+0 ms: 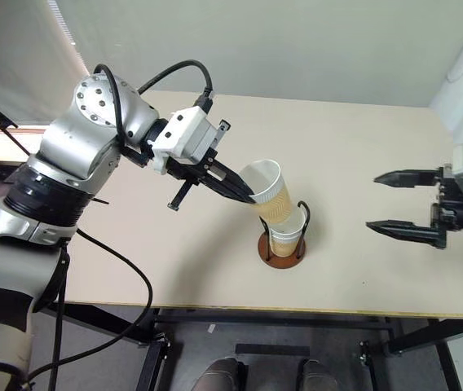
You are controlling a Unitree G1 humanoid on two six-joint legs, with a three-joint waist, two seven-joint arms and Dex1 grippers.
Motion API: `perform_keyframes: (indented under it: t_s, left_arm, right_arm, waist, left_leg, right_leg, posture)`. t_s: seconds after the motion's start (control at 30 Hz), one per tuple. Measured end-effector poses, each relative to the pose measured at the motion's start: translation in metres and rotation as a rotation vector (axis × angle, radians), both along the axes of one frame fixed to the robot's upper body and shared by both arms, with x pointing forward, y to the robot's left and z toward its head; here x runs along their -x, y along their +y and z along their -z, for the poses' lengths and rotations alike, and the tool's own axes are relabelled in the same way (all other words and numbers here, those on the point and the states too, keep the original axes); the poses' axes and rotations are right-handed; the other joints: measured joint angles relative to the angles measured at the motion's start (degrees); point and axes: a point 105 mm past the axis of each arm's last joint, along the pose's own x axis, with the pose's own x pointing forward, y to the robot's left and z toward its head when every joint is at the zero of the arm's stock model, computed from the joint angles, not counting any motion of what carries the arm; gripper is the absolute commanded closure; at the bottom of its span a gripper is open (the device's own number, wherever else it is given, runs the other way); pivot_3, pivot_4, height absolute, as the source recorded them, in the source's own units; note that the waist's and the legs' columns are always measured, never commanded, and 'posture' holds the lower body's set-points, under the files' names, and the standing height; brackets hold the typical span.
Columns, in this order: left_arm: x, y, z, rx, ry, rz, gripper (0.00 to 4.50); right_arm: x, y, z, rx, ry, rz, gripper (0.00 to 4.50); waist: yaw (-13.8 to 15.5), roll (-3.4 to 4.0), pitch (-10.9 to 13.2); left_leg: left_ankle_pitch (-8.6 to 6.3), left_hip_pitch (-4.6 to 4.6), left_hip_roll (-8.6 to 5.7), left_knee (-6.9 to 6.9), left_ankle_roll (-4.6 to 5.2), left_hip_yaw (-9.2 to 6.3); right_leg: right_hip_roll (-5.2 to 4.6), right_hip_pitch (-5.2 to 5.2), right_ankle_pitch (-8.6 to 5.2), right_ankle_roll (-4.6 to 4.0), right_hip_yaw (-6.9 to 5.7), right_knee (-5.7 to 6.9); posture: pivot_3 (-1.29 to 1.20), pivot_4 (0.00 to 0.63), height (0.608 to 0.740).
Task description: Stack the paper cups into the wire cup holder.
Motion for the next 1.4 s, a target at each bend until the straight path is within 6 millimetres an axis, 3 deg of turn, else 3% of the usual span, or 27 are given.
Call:
perform_keyframes:
  t_s: [0.2,0.5,0.63,0.97,1.17,1.3,1.4]
  left_arm:
    - [-0.004,-0.006,0.002,0.003,-0.008,0.015,4.48]
    - [-0.006,-0.011,0.007,-0.032,-0.022,0.034,4.48]
    - [-0.007,-0.010,0.011,-0.054,-0.021,0.030,3.60]
    - [-0.018,-0.014,0.012,-0.051,-0.066,0.001,0.23]
    - [-0.021,-0.001,0.006,-0.024,-0.082,-0.072,0.08]
    - [-0.017,0.042,0.012,0.048,-0.009,-0.280,0.08]
    - [-0.001,0.077,0.022,0.118,0.082,-0.419,0.08]
  right_arm:
    - [0.004,-0.013,0.021,-0.041,0.080,0.077,0.14]
    - [0.002,-0.007,0.025,-0.064,0.058,0.118,0.14]
    - [0.001,-0.007,0.024,-0.065,0.053,0.128,0.14]
    - [-0.005,-0.002,0.022,-0.065,0.043,0.114,0.14]
    - [-0.023,0.016,0.019,-0.085,0.031,0.024,0.14]
    - [-0.045,0.045,0.023,-0.108,0.040,-0.094,0.14]
    - [-0.055,0.056,0.025,-0.101,0.045,-0.141,0.14]
  waist:
    - [0.07,0.01,0.00]
    - [0.02,0.04,-0.01]
    - [0.05,0.04,-0.01]
    - [-0.13,0.05,-0.01]
    - [-0.74,0.09,-0.04]
    - [-2.36,0.30,-0.11]
    - [-2.88,0.42,-0.18]
  left_leg:
    - [0.00,0.01,-0.01,0.01,0.01,0.06]
    - [0.05,0.01,-0.09,0.08,0.26,0.14]
    - [0.10,-0.01,-0.23,0.07,0.35,0.08]
    - [0.09,0.01,-0.70,0.15,0.59,0.32]
    - [-0.18,0.03,-0.76,0.32,1.05,0.39]
    - [-0.11,0.10,-0.72,0.33,1.00,0.43]
    - [0.17,0.10,-0.66,0.13,0.51,0.49]
  right_leg:
    - [0.01,0.00,0.05,0.27,0.01,0.00]
    - [0.02,0.01,0.11,0.49,0.19,-0.05]
    - [0.01,0.01,0.12,0.56,0.34,-0.04]
    - [-0.04,0.00,0.19,1.16,1.21,-0.12]
    - [-0.05,-0.02,0.15,1.33,1.37,-0.09]
    - [0.07,-0.16,0.10,1.41,1.37,0.06]
    - [0.07,-0.36,0.05,1.31,1.42,0.11]
  posture:
    - [0.00,0.150,0.740]
    - [0.00,0.150,0.740]
    - [0.00,0.150,0.740]
    - [0.00,0.150,0.740]
    - [0.00,0.150,0.740]
    - [0.00,0.150,0.740]
    - [0.00,0.150,0.740]
